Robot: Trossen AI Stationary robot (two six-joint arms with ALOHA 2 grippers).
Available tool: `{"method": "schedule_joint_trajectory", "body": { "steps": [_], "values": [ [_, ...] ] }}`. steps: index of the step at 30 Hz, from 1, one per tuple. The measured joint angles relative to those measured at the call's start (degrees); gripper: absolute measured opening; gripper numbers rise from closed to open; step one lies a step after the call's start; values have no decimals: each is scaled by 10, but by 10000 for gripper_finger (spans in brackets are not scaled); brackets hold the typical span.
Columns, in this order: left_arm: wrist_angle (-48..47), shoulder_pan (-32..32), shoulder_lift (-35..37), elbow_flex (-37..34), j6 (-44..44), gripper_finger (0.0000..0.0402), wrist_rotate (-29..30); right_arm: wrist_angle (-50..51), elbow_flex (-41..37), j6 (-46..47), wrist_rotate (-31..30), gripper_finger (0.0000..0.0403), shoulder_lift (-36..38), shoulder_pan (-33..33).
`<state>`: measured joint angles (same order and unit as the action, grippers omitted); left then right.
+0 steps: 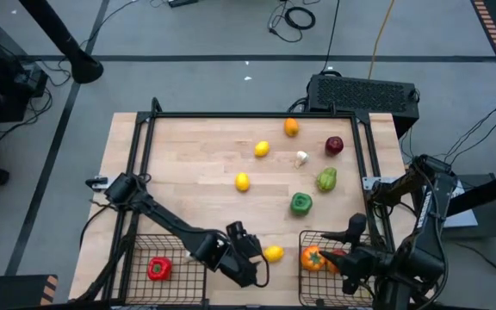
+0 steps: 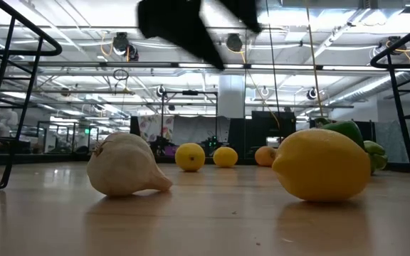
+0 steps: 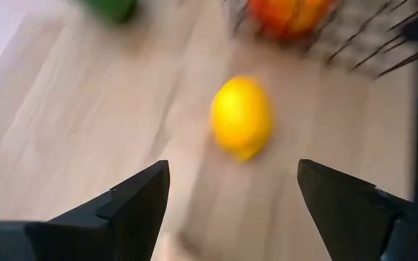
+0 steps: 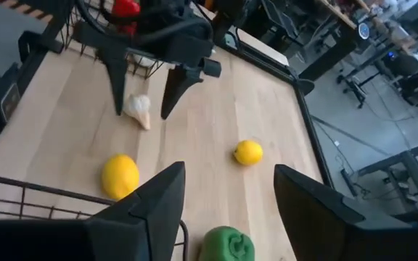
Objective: Sort produce into baskets
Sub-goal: Put the bottom white garlic into the left black wire basket
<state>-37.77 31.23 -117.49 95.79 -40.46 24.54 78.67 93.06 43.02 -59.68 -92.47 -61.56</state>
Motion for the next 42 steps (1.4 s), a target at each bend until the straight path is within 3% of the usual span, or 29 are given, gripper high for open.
{"method": "schedule_joint_trajectory", "body": {
  "steps": [7,13,19,27,34,42],
  "values": [
    [-150,-5,0,0,-87,310,-35,0,0,-22,-6,196,0,8],
    [-134,-45,0,0,-61,310,-42,0,0,-32,-22,196,0,33],
    [-148,-85,-7,0,-86,310,-192,2,0,-33,-2,196,0,55],
    [-153,-129,-18,0,-132,310,-220,10,0,-37,0,196,0,64],
    [-142,-130,-82,0,-133,310,-332,11,0,-37,2,196,0,63],
    [-141,-122,-90,2,-132,310,-340,13,0,-49,1,196,0,64]
  ]
}}
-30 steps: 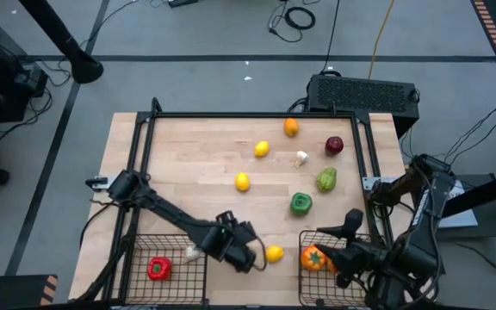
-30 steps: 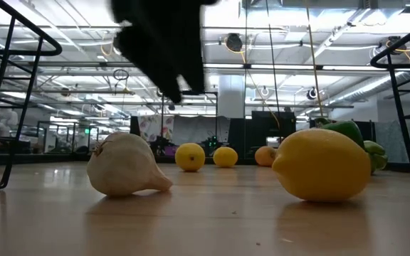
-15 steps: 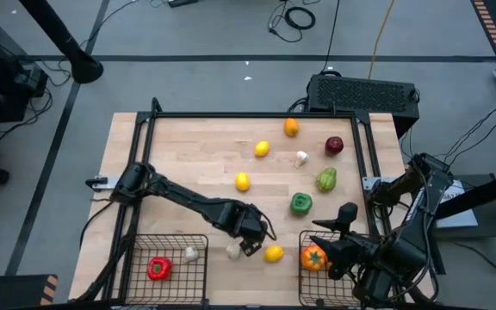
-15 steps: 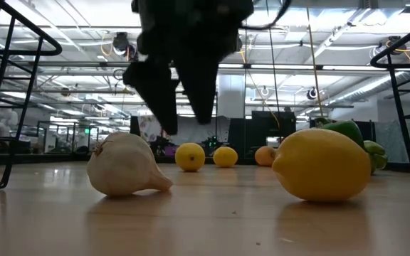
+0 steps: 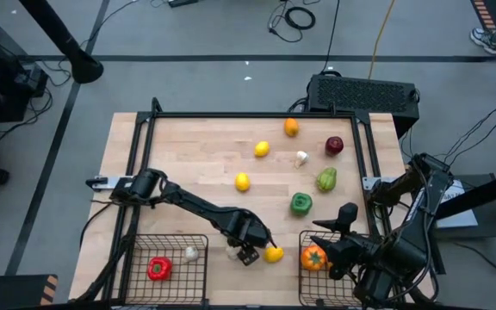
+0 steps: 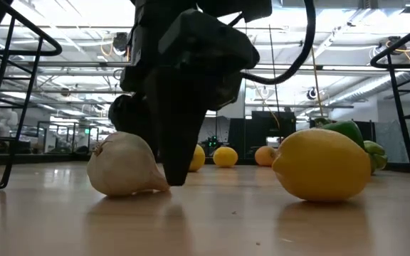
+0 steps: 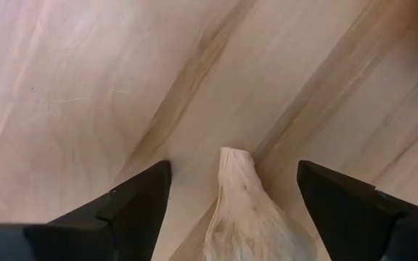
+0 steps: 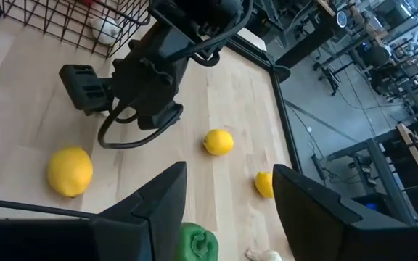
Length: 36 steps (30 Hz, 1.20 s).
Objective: Sort produce into baskets
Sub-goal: Put the bottom white garlic into the left black wire basket
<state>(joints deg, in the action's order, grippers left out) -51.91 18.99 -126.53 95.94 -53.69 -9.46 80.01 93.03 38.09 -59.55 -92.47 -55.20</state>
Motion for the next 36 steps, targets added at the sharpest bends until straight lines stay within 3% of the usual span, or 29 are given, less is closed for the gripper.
{"method": "schedule_joint_trajectory", "body": {
  "steps": [13,28,36],
  "values": [
    [-34,3,-2,13,14,303,18,0,0,-18,-4,196,0,1],
    [-75,3,-2,31,53,186,5,0,0,-19,-4,196,0,1],
    [-66,2,-2,32,127,129,-6,0,0,-23,-4,196,0,1]
  ]
}}
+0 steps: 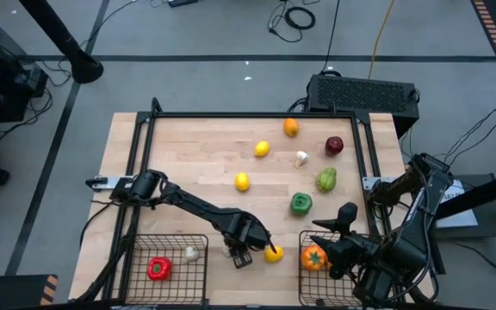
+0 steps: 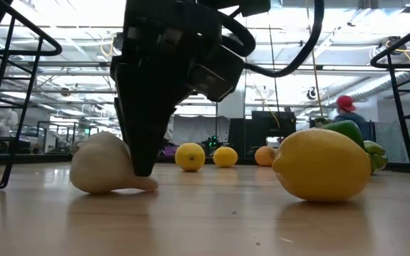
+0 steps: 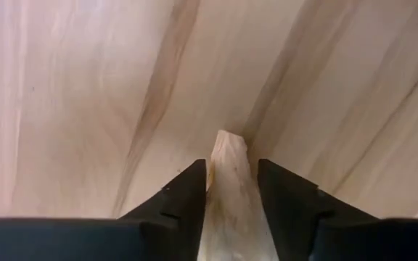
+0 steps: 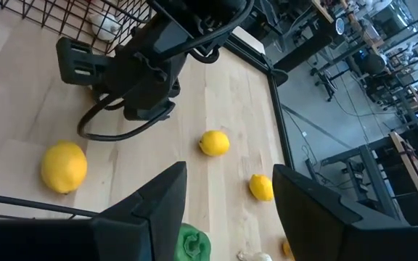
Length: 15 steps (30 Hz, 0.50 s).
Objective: Sort produce into baskets
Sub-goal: Put the bottom white garlic into the left black wire basket
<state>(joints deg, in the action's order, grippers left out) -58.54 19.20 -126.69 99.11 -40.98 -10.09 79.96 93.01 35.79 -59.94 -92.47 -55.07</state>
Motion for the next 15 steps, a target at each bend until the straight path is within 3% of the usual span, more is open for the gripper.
{"method": "schedule_joint_trajectory", "body": {
  "steps": [8,15],
  "values": [
    [-3,-1,3,0,43,86,-15,0,0,0,0,196,0,0],
    [-35,-12,47,1,40,79,3,-1,0,-5,0,196,0,0]
  ]
}}
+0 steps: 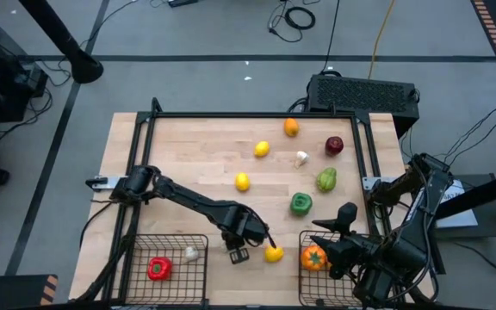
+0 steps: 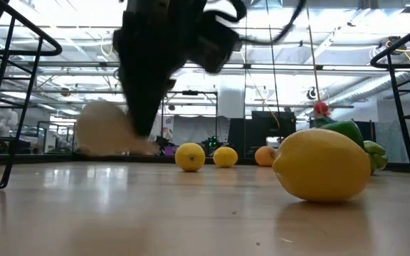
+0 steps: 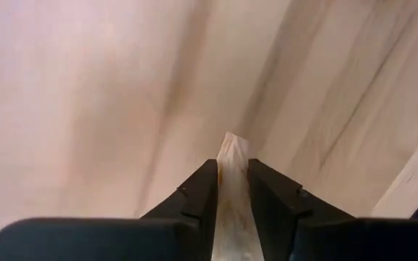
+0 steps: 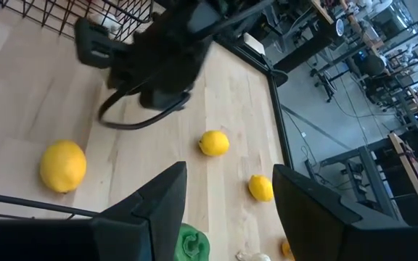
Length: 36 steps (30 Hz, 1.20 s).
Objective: Sort produce into baskets
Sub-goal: Put the bottom white garlic into the left black wire basket
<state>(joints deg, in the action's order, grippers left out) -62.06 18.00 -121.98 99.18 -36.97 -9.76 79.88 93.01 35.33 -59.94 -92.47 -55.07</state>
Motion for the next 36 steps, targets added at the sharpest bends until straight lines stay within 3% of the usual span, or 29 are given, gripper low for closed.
{"method": "schedule_joint_trajectory", "body": {
  "steps": [6,11,26,36],
  "values": [
    [1,-1,51,0,4,79,117,0,0,0,0,196,0,0],
    [10,-3,77,0,4,79,159,1,0,0,0,196,0,0],
    [73,11,116,0,30,79,160,1,0,0,0,196,0,0],
    [70,86,209,1,-26,79,138,0,0,2,2,196,0,0]
  ]
}}
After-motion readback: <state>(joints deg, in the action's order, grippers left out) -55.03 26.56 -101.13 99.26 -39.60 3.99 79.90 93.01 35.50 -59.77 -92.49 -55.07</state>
